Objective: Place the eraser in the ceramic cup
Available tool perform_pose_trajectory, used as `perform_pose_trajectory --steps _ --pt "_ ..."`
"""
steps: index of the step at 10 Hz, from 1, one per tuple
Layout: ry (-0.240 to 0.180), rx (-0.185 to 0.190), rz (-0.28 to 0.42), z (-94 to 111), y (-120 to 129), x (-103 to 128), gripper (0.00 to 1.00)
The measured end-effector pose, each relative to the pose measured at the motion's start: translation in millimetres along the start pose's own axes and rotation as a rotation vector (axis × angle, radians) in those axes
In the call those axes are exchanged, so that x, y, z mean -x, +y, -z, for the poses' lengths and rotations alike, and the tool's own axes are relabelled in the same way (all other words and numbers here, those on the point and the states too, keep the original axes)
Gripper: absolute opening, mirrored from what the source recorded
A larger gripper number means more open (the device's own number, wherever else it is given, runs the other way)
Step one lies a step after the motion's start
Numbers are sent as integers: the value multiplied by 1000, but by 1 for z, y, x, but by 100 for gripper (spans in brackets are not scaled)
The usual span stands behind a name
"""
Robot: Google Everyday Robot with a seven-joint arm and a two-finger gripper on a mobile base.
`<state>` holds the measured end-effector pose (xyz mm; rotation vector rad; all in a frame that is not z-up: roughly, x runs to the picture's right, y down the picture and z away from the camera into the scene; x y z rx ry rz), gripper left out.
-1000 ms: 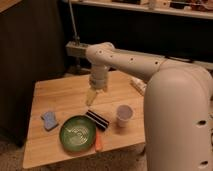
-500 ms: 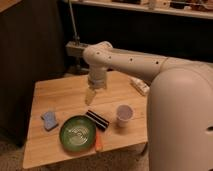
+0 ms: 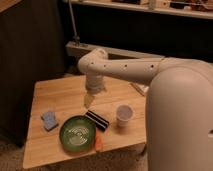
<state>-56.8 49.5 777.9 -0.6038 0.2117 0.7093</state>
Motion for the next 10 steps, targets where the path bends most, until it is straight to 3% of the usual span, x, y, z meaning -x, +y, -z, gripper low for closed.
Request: perform_pose_trajectory --steps 2,4,6,10 --pt "15 -89 -13 -19 5 -2 80" --pt "24 -127 -12 -39 15 1 80" --pt "34 -134 -16 -50 16 -1 80" --pt "58 -111 -42 -64 5 0 76"
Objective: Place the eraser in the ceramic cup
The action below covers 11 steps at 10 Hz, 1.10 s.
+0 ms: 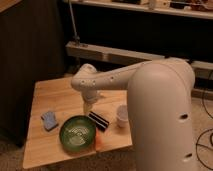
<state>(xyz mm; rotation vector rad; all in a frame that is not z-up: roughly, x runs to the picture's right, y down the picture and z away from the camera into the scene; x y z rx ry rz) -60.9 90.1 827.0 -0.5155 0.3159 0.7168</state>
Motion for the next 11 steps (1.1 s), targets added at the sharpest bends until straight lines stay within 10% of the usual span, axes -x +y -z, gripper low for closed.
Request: perform_pose_trajectory --steps 3,11 --pt "28 14 -23 -15 -13 1 58" --pt "47 70 -42 -32 -18 4 58"
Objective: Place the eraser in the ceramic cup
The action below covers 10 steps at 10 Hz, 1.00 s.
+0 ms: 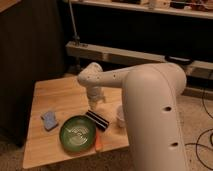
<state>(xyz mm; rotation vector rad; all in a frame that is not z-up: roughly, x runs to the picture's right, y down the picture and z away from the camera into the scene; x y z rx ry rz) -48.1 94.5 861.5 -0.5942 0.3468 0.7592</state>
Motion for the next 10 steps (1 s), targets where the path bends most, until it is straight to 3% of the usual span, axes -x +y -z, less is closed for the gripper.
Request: perform_pose_trajectory --steps 6,10 --pt "-4 64 57 -2 31 1 58" --pt "-1 86 93 -6 47 -5 58"
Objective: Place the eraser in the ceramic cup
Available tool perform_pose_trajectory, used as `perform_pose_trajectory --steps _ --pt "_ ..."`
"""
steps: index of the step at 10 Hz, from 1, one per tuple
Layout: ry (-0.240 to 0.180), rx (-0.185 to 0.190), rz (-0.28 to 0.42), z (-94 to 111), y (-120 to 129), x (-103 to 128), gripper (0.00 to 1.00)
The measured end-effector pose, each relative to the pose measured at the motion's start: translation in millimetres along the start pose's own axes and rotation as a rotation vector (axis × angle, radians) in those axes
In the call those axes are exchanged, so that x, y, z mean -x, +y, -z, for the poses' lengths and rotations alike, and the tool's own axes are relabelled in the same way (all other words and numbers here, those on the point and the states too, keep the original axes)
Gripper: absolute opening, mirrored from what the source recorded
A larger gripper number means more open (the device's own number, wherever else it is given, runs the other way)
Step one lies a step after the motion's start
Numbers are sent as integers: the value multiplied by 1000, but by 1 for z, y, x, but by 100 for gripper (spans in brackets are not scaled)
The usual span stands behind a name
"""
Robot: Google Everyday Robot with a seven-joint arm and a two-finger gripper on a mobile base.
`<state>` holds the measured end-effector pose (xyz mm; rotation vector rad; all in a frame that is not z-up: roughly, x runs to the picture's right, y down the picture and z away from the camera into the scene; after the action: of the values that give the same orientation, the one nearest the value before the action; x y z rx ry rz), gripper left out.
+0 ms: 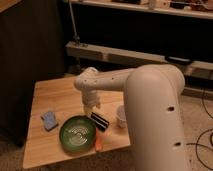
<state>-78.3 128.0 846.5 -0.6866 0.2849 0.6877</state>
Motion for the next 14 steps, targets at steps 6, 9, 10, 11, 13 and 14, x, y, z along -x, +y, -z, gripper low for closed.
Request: perform_pose_trajectory --steps 6,9,10,11,13,14 --pt "-10 37 70 4 27 -5 58" --pt "-2 53 104 -1 41 -7 58" --pt "0 53 108 -3 42 -7 58" --pt "0 52 116 -5 44 -5 58" --pt "-11 40 104 -6 37 -1 58" --pt "-15 30 93 -5 31 0 58"
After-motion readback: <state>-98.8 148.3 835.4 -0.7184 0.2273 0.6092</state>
